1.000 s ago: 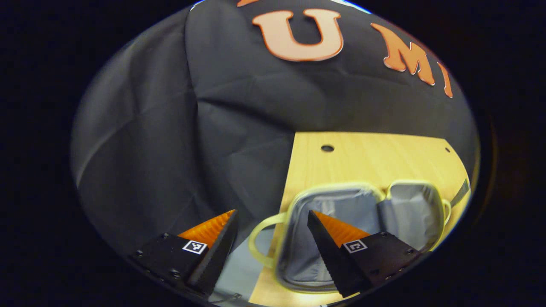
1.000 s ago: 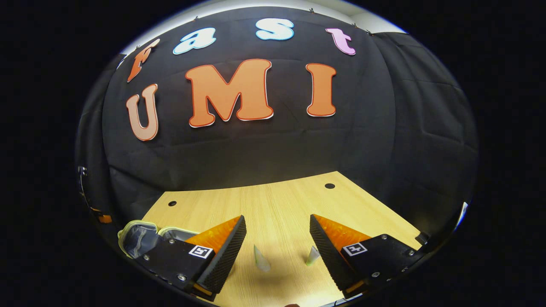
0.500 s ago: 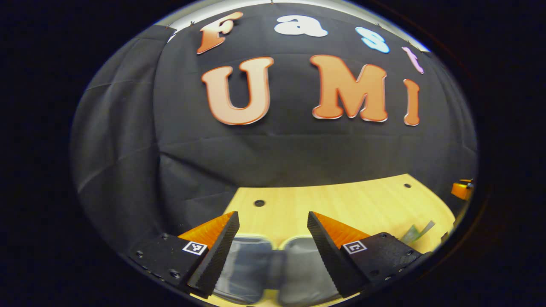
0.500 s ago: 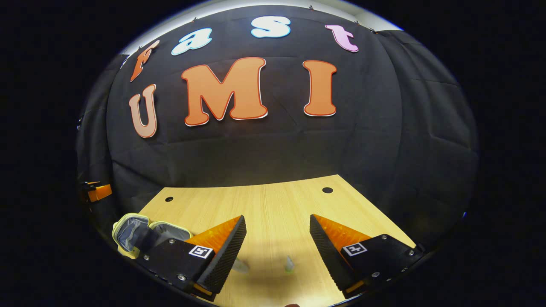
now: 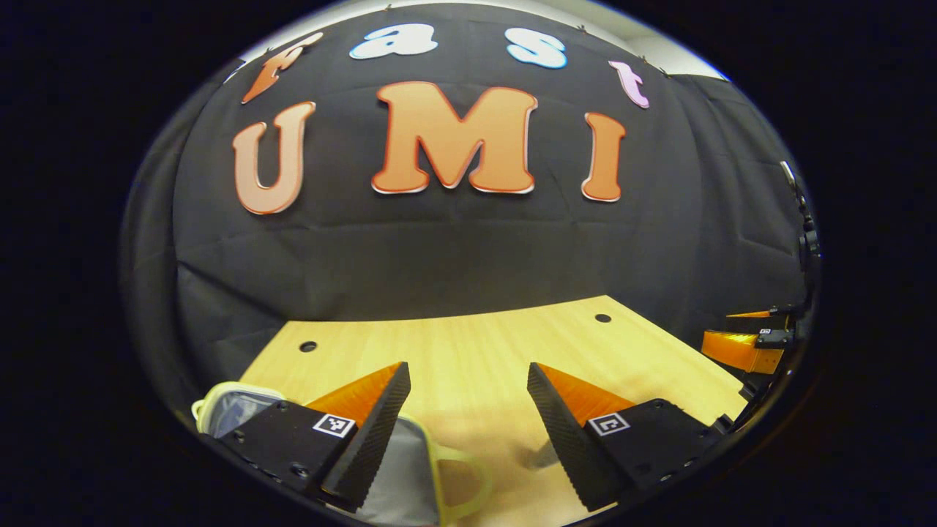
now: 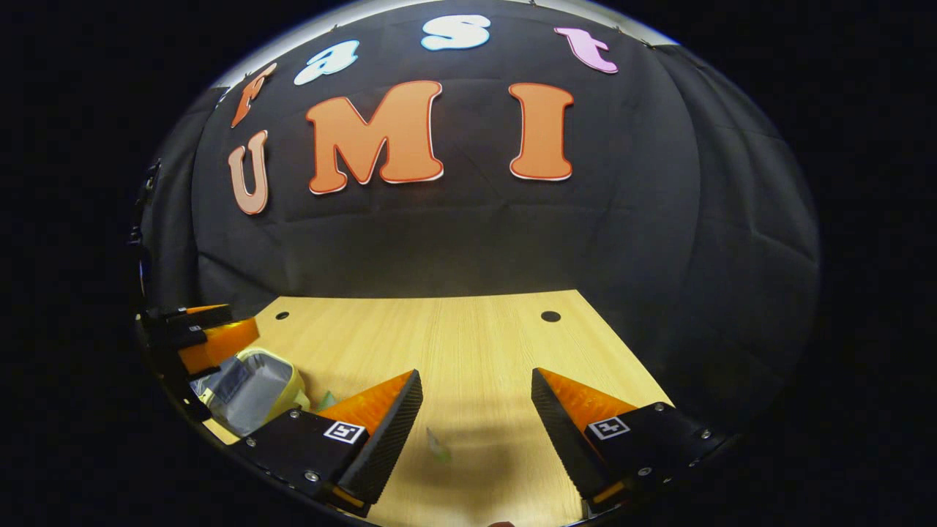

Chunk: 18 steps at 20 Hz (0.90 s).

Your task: First open the suitcase, pack the skin care products into it, and then close the suitcase.

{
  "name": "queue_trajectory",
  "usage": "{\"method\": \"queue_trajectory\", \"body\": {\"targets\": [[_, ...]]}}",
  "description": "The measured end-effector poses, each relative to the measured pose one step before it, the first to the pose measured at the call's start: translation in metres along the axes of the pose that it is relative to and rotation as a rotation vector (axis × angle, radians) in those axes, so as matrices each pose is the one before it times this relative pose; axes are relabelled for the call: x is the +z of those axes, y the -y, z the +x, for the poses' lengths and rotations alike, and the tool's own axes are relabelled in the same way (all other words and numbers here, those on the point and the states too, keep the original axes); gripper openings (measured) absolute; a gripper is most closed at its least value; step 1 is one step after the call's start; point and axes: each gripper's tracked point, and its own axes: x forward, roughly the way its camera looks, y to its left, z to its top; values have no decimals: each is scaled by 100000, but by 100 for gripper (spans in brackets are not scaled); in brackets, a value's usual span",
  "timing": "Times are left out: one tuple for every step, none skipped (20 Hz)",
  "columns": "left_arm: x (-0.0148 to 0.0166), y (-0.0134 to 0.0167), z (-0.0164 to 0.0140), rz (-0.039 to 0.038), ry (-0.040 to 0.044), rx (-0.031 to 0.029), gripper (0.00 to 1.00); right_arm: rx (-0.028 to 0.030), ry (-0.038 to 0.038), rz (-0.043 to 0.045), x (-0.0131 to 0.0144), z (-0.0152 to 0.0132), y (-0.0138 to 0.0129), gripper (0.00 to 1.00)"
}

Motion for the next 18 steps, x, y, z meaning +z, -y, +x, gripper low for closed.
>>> {"method": "queue_trajectory", "body": {"targets": [[-872, 1809, 746, -460, -184, -2013, 100, 767, -1102, 1366, -380, 244, 458, 95], [-1244, 1568, 845, -72, -869, -1551, 100, -8, -800, 623, -333, 356, 568, 95], [-1378, 1247, 851, 328, -1212, -352, 99, -82, -551, -297, -289, 230, 502, 95], [-1500, 599, 643, 154, -1949, 231, 99, -197, -549, -927, -220, 281, 524, 95], [-1636, 809, 677, -104, -2660, -620, 99, 77, -315, -955, -226, 231, 490, 95], [-1561, 546, 741, -518, -2396, -428, 99, 123, -299, -1001, -94, 171, 379, 95], [-1484, 425, 761, -313, -1907, 173, 99, -15, -465, -947, -309, 232, 318, 95], [-1630, 343, 568, -86, -2115, 620, 100, 29, -618, -696, -312, 118, 327, 95], [-1138, 271, 559, 48, -1216, 415, 100, -145, -761, -386, -407, 255, 306, 95], [-1037, -66, 599, 224, -864, 1813, 100, -303, -790, -164, -394, 114, 281, 95], [-789, -370, 630, 912, -340, 2896, 100, -284, -996, 44, -501, 233, 268, 95], [-882, -44, 719, 873, -125, 2446, 100, -112, -1072, 286, -437, 128, 148, 95], [-952, 151, 404, 967, -1257, 698, 100, 310, -1118, 267, -364, 95, 123, 95], [-922, 141, 300, 459, -1219, 648, 100, -7, -1194, 17, -501, 27, 102, 95], [-255, 23, 276, 278, 335, 644, 98, -342, -1267, -530, -489, -79, 255, 95], [-68, 94, 192, 467, 839, 608, 94, -406, -434, -613, -226, -37, 168, 96], [245, 284, 68, -553, 1501, 292, 64, -366, -235, -218, -222, -85, 167, 96], [-270, 242, 201, 1026, -983, -841, 34, -124, -513, 3, -196, -47, 74, 96]]}}
